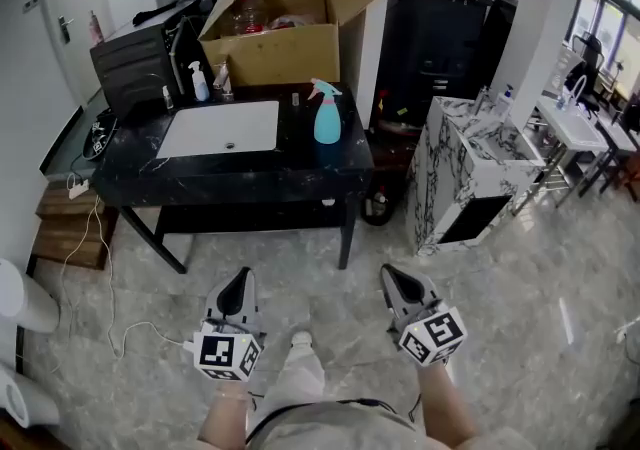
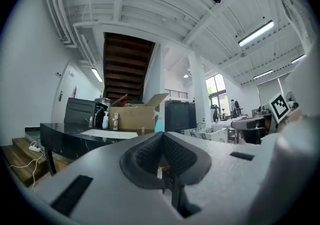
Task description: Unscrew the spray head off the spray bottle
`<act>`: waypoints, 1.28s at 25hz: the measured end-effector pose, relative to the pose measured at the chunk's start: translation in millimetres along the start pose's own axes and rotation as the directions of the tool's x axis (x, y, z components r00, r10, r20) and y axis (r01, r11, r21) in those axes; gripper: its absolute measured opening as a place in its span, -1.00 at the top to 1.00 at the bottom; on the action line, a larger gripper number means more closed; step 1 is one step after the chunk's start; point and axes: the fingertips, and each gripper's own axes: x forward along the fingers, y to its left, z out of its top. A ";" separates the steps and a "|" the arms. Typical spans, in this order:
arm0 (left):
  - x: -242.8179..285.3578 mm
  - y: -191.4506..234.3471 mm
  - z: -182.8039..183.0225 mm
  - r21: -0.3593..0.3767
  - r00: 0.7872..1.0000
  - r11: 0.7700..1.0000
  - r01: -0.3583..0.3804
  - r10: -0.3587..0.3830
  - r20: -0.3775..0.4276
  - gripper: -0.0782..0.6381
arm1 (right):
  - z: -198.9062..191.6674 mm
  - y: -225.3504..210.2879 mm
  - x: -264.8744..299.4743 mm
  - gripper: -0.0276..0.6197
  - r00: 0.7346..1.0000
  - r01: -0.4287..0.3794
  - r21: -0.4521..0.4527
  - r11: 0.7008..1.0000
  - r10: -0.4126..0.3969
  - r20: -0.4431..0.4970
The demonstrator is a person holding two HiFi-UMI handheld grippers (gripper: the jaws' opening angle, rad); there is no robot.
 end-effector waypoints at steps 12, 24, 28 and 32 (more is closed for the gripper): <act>119.1 50.7 -13.1 -0.005 0.995 0.996 0.086 -0.086 -0.051 0.77 | -3.2 -52.9 109.7 0.90 0.998 0.053 0.022 0.998 -0.052 -0.043; 215.6 96.2 -31.9 -0.027 0.982 0.985 0.173 -0.175 -0.075 0.77 | -12.5 -95.3 198.3 0.90 0.990 0.126 0.036 0.991 -0.124 -0.061; 232.2 104.7 -38.6 -0.037 0.978 0.981 0.192 -0.194 -0.079 0.77 | -14.7 -100.5 217.8 0.90 0.989 0.135 0.040 0.990 -0.132 -0.067; 245.4 107.1 -42.3 -0.067 0.975 0.977 0.203 -0.208 -0.079 0.77 | -15.1 -104.9 231.4 0.90 0.988 0.129 0.029 0.991 -0.126 -0.087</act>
